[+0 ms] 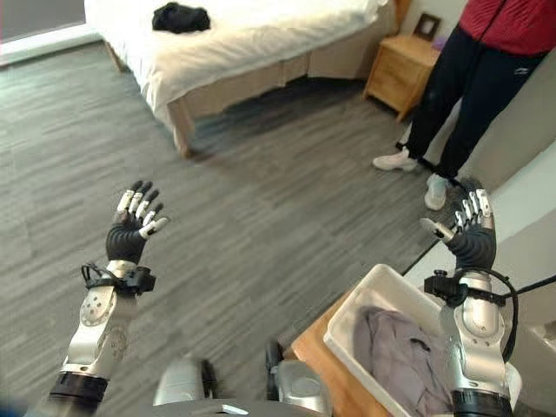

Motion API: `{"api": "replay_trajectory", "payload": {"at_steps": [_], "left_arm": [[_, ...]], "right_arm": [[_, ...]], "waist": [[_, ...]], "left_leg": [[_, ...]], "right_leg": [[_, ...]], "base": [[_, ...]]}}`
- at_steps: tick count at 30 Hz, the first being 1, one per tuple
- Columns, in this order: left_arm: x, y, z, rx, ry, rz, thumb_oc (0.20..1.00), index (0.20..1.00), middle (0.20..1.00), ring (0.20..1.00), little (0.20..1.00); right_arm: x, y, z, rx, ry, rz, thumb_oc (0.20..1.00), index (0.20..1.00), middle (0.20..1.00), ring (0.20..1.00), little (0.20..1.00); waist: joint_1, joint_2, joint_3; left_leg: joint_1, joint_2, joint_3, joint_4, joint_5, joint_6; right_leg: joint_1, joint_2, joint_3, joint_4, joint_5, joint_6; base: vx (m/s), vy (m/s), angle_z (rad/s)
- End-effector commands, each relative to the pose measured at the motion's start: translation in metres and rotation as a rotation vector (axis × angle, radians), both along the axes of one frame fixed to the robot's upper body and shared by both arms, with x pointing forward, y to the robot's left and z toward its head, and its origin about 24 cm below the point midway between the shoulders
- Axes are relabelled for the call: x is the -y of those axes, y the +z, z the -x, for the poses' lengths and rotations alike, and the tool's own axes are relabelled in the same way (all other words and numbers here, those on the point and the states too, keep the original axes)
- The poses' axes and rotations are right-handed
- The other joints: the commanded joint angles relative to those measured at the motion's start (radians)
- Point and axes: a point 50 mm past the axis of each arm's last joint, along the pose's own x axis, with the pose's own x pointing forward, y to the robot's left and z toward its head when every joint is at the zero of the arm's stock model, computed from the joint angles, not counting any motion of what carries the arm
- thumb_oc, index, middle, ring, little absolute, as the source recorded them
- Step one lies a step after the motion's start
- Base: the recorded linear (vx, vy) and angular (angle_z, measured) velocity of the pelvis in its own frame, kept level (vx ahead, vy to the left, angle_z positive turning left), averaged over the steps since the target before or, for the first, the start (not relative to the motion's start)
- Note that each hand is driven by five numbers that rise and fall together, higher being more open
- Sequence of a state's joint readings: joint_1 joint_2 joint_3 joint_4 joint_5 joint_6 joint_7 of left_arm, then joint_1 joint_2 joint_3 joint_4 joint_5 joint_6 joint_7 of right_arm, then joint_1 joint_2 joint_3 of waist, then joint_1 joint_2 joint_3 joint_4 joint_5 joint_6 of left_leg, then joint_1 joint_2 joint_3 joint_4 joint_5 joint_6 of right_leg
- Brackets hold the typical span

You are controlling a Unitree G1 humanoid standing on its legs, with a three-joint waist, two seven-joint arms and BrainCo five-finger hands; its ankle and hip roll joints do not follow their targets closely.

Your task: Pick up bed clothes into laundry basket.

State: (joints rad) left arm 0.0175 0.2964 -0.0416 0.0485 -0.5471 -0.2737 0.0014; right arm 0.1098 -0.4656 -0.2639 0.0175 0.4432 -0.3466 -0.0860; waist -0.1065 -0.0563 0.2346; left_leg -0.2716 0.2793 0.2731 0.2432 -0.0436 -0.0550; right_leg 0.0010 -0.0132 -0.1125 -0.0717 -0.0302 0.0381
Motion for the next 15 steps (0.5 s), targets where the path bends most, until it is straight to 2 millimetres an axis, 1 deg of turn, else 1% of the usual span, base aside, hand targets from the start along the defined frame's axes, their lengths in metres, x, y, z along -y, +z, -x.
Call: {"api": "replay_trajectory", "payload": {"at_steps": [1, 2, 3, 4, 5, 6, 7, 8, 9, 10, 11, 12, 13, 14, 15], "left_arm": [[-0.022, 0.029, -0.006, 0.130, 0.101, -0.029, 1.000, 1.000, 1.000, 1.000, 1.000], [-0.022, 0.031, -0.007, 0.138, 0.114, -0.029, 1.000, 1.000, 1.000, 1.000, 1.000], [-0.022, 0.032, -0.008, 0.148, 0.116, -0.014, 1.000, 1.000, 1.000, 1.000, 1.000], [-0.022, 0.032, -0.008, 0.148, 0.116, -0.014, 1.000, 1.000, 1.000, 1.000, 1.000], [-0.024, 0.033, -0.007, 0.156, 0.129, -0.005, 1.000, 1.000, 1.000, 1.000, 1.000], [-0.024, 0.035, -0.009, 0.165, 0.141, -0.010, 1.000, 1.000, 1.000, 1.000, 1.000], [-0.023, 0.035, -0.011, 0.160, 0.143, -0.025, 1.000, 1.000, 1.000, 1.000, 1.000], [-0.022, 0.037, -0.014, 0.159, 0.146, -0.039, 1.000, 1.000, 1.000, 1.000, 1.000], [-0.020, 0.047, -0.017, 0.199, 0.137, -0.052, 1.000, 1.000, 1.000, 1.000, 1.000], [-0.021, 0.053, -0.018, 0.220, 0.141, -0.072, 1.000, 1.000, 1.000, 1.000, 1.000], [-0.023, 0.057, -0.018, 0.231, 0.152, -0.097, 1.000, 1.000, 1.000, 1.000, 1.000], [-0.026, 0.061, -0.020, 0.245, 0.170, -0.112, 1.000, 1.000, 1.000, 1.000, 1.000], [-0.027, 0.062, -0.022, 0.244, 0.185, -0.114, 1.000, 1.000, 1.000, 1.000, 1.000], [-0.029, 0.063, -0.023, 0.252, 0.200, -0.118, 1.000, 1.000, 1.000, 1.000, 1.000], [-0.029, 0.068, -0.023, 0.270, 0.197, -0.116, 1.000, 1.000, 1.000, 1.000, 1.000]], "right_arm": [[-0.001, 0.029, 0.003, 0.128, -0.005, 0.079, 1.000, 1.000, 1.000, 1.000, 1.000], [-0.003, 0.028, 0.000, 0.125, -0.002, 0.076, 1.000, 1.000, 1.000, 1.000, 1.000], [-0.005, 0.026, -0.002, 0.118, 0.009, 0.074, 1.000, 1.000, 1.000, 1.000, 1.000], [-0.005, 0.027, -0.003, 0.118, 0.009, 0.074, 1.000, 1.000, 1.000, 1.000, 1.000], [-0.010, 0.025, -0.007, 0.105, 0.027, 0.079, 1.000, 1.000, 1.000, 1.000, 1.000], [-0.016, 0.024, -0.011, 0.104, 0.039, 0.068, 1.000, 1.000, 1.000, 1.000, 1.000], [-0.018, 0.021, -0.013, 0.095, 0.042, 0.056, 1.000, 1.000, 1.000, 1.000, 1.000], [-0.023, 0.020, -0.016, 0.103, 0.055, 0.027, 1.000, 1.000, 1.000, 1.000, 1.000], [-0.033, 0.017, -0.022, 0.111, 0.092, -0.019, 1.000, 1.000, 1.000, 1.000, 1.000], [-0.040, 0.018, -0.027, 0.113, 0.117, -0.009, 1.000, 1.000, 1.000, 1.000, 1.000], [-0.044, 0.018, -0.029, 0.103, 0.122, 0.008, 1.000, 1.000, 1.000, 1.000, 1.000], [-0.049, 0.019, -0.032, 0.107, 0.137, 0.012, 1.000, 1.000, 1.000, 1.000, 1.000], [-0.051, 0.020, -0.034, 0.115, 0.146, 0.003, 1.000, 1.000, 1.000, 1.000, 1.000], [-0.052, 0.021, -0.035, 0.121, 0.155, -0.008, 1.000, 1.000, 1.000, 1.000, 1.000], [-0.051, 0.022, -0.035, 0.125, 0.162, -0.006, 1.000, 1.000, 1.000, 1.000, 1.000]], "waist": [[-0.010, 0.051, -0.043], [-0.004, 0.058, -0.047], [-0.002, 0.068, -0.056], [-0.002, 0.068, -0.055], [0.001, 0.077, -0.072], [0.010, 0.084, -0.085], [0.013, 0.079, -0.088], [0.016, 0.070, -0.086], [0.018, 0.059, -0.070], [0.011, 0.058, -0.044], [-0.001, 0.063, -0.028], [-0.018, 0.067, -0.009], [-0.029, 0.071, 0.005], [-0.039, 0.075, 0.015], [-0.052, 0.075, 0.023]], "left_leg": [[0.076, 0.076, 0.068, -0.275, 0.247, -0.090], [0.071, 0.076, 0.058, -0.303, 0.262, -0.096], [0.075, 0.074, 0.057, -0.306, 0.273, -0.103], [0.076, 0.074, 0.057, -0.307, 0.273, -0.103], [0.083, 0.070, 0.068, -0.285, 0.259, -0.101], [0.073, 0.049, 0.083, -0.243, 0.251, -0.094], [0.065, 0.021, 0.082, -0.194, 0.226, -0.082], [0.066, -0.023, 0.079, -0.158, 0.183, -0.048], [0.116, -0.114, 0.083, -0.151, 0.106, 0.009], [0.143, -0.155, 0.108, -0.154, 0.075, 0.048], [0.170, -0.181, 0.107, -0.163, 0.056, 0.067], [0.202, -0.195, 0.109, -0.177, 0.048, 0.080], [0.230, -0.206, 0.116, -0.193, 0.037, 0.089], [0.256, -0.215, 0.121, -0.207, 0.024, 0.092], [0.276, -0.223, 0.122, -0.222, 0.015, 0.089]], "right_leg": [[0.082, -0.150, -0.074, 0.171, -0.100, 0.064], [0.097, -0.159, -0.072, 0.166, -0.104, 0.073], [0.118, -0.165, -0.068, 0.158, -0.112, 0.080], [0.119, -0.166, -0.067, 0.158, -0.111, 0.080], [0.152, -0.177, -0.053, 0.146, -0.122, 0.091], [0.190, -0.216, -0.042, 0.151, -0.123, 0.103], [0.198, -0.255, -0.038, 0.182, -0.087, 0.110], [0.168, -0.295, -0.020, 0.289, 0.003, 0.109], [0.044, -0.355, 0.038, 0.524, 0.116, 0.084], [-0.004, -0.376, 0.051, 0.618, 0.192, 0.086], [-0.047, -0.371, 0.058, 0.683, 0.207, 0.087], [-0.109, -0.357, 0.080, 0.741, 0.203, 0.092], [-0.165, -0.344, 0.088, 0.793, 0.171, 0.093], [-0.208, -0.343, 0.069, 0.796, 0.142, 0.094], [-0.243, -0.333, 0.043, 0.758, 0.115, 0.098]], "base": [[0.49, 0.223, 0.21], [0.39, 0.175, 0.36], [0.30, 0.114, 0.60], [0.37, 0.132, 0.16], [0.53, 0.203, -0.39], [0.72, 0.301, -0.56], [0.66, 0.324, -0.77], [0.66, 0.454, -0.53], [0.56, 0.534, -0.49], [0.53, 0.559, -0.52], [0.33, 0.404, -0.45], [0.33, 0.306, -0.17], [0.34, 0.254, 0.28], [0.39, 0.191, 0.24], [0.40, 0.121, 0.14]]}}
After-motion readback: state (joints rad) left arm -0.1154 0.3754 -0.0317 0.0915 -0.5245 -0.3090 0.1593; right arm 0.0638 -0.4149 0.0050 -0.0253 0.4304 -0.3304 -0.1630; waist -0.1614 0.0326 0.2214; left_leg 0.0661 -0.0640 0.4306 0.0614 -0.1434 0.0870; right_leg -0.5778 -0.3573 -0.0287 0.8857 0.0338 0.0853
